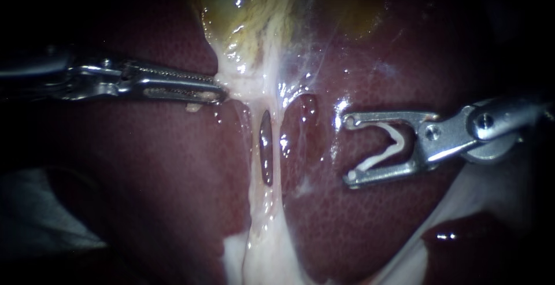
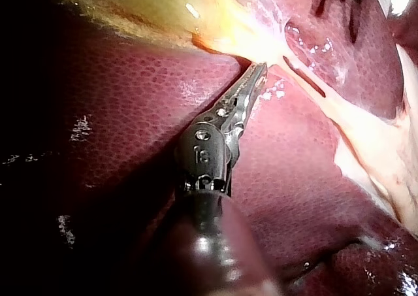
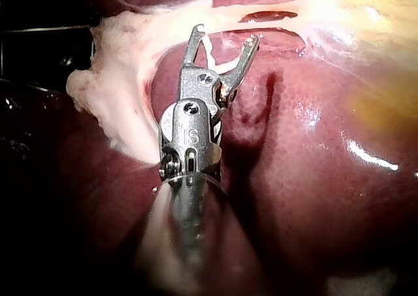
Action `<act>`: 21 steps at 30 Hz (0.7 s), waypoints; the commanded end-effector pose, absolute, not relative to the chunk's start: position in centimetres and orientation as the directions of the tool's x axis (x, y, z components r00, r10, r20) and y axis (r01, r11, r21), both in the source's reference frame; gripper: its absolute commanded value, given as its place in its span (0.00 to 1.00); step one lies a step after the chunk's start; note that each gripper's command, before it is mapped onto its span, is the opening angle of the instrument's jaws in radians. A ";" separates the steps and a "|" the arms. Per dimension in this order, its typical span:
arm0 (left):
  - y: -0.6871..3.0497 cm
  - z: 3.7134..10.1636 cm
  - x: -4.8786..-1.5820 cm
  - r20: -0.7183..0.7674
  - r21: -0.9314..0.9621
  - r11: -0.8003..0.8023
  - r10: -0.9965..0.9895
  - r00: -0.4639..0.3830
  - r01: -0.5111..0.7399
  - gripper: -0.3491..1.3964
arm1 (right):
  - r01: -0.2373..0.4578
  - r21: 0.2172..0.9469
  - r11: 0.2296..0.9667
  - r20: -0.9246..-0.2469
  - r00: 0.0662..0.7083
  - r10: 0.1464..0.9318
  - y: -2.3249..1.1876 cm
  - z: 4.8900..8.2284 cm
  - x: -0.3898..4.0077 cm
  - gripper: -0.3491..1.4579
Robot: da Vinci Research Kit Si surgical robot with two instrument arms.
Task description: Clipping first clip left tube
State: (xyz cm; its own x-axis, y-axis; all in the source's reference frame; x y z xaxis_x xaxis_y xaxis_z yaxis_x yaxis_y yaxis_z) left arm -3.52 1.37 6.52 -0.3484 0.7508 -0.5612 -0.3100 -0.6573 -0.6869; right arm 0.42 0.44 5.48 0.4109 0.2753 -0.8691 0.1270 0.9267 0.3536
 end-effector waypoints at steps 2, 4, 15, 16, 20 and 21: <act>1.38 6.52 -3.51 -0.560 -0.688 -0.656 0.752 -0.348 -0.311 0.00 | 0.127 0.353 0.927 -0.869 0.411 0.275 0.45 5.48 0.42 0.47; 1.39 6.50 -3.51 -0.560 -0.689 -0.656 0.752 -0.348 -0.310 0.00 | 0.127 0.353 0.927 -0.869 0.411 0.275 0.44 5.48 0.42 0.47; 1.67 5.85 -3.22 -0.589 -0.641 -0.694 0.719 -0.370 -0.328 0.00 | 0.129 0.354 0.926 -0.869 0.410 0.275 0.44 5.48 0.44 0.47; 1.68 5.81 -3.19 -0.591 -0.638 -0.697 0.716 -0.371 -0.328 0.00 | 0.129 0.354 0.926 -0.870 0.410 0.275 0.44 5.47 0.44 0.47; 1.68 5.72 -3.13 -0.592 -0.634 -0.698 0.715 -0.372 -0.333 0.00 | 0.132 0.355 0.926 -0.870 0.409 0.275 0.43 5.45 0.47 0.47; 1.68 5.72 -3.13 -0.592 -0.633 -0.698 0.715 -0.372 -0.333 0.00 | 0.132 0.355 0.926 -0.870 0.409 0.275 0.42 5.45 0.48 0.47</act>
State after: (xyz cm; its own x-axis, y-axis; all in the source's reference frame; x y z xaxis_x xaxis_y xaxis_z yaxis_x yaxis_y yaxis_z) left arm -3.13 1.68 5.73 -0.3729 0.7140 -0.5926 -0.3310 -0.6990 -0.6339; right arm 0.49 0.42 5.45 0.4082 0.2759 -0.8702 0.1315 0.9255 0.3551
